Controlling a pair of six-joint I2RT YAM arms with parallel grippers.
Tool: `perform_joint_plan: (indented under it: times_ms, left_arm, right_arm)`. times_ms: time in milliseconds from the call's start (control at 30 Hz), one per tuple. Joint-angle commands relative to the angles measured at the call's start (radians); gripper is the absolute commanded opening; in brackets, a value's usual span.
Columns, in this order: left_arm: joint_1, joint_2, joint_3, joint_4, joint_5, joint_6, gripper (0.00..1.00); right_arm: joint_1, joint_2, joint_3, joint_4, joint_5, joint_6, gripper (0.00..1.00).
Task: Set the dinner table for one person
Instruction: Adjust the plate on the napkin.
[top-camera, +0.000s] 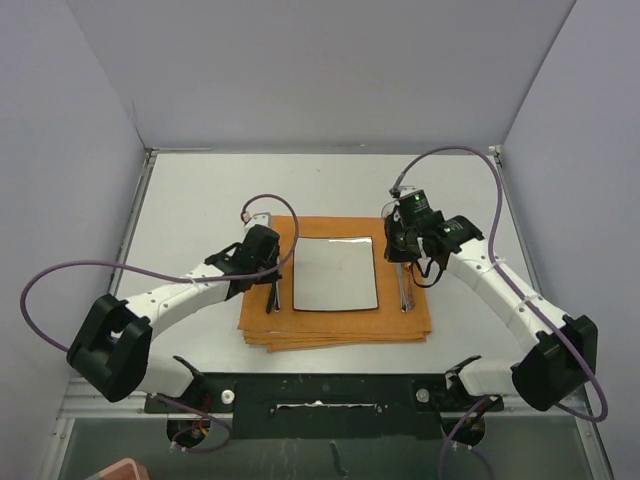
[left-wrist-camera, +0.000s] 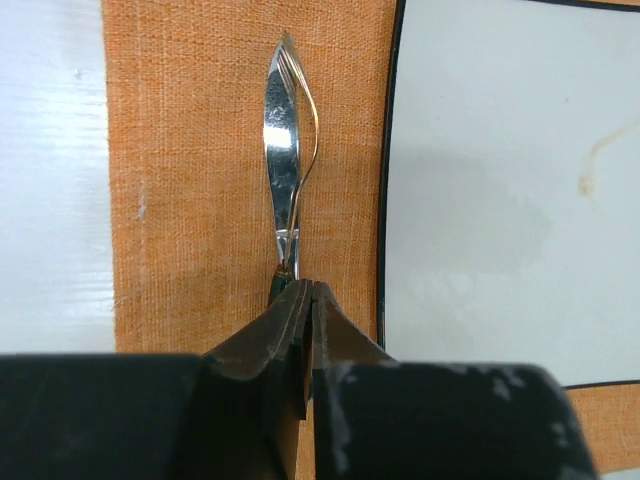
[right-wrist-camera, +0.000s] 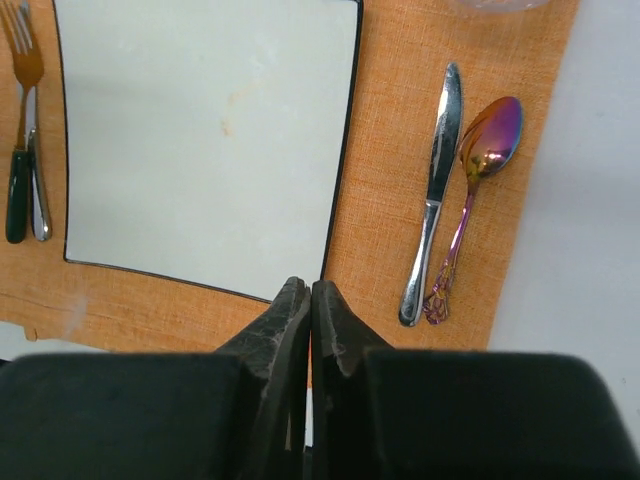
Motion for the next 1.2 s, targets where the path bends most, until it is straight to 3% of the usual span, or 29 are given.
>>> perform_joint_plan:
  times_ms: [0, 467, 1167]
  left_arm:
    - [0.018, 0.116, 0.088, 0.033, 0.083, 0.010, 0.00]
    - [-0.007, 0.355, 0.270, 0.040, 0.091, 0.095, 0.00]
    - [0.003, 0.335, 0.285, -0.017, -0.026, 0.117, 0.00]
  right_arm:
    - [0.007, -0.103, 0.039, 0.008, 0.048, -0.055, 0.00]
    - [0.006, -0.186, 0.026, -0.036, 0.052, -0.103, 0.00]
    - [0.005, -0.171, 0.032, -0.056, 0.045, -0.106, 0.00]
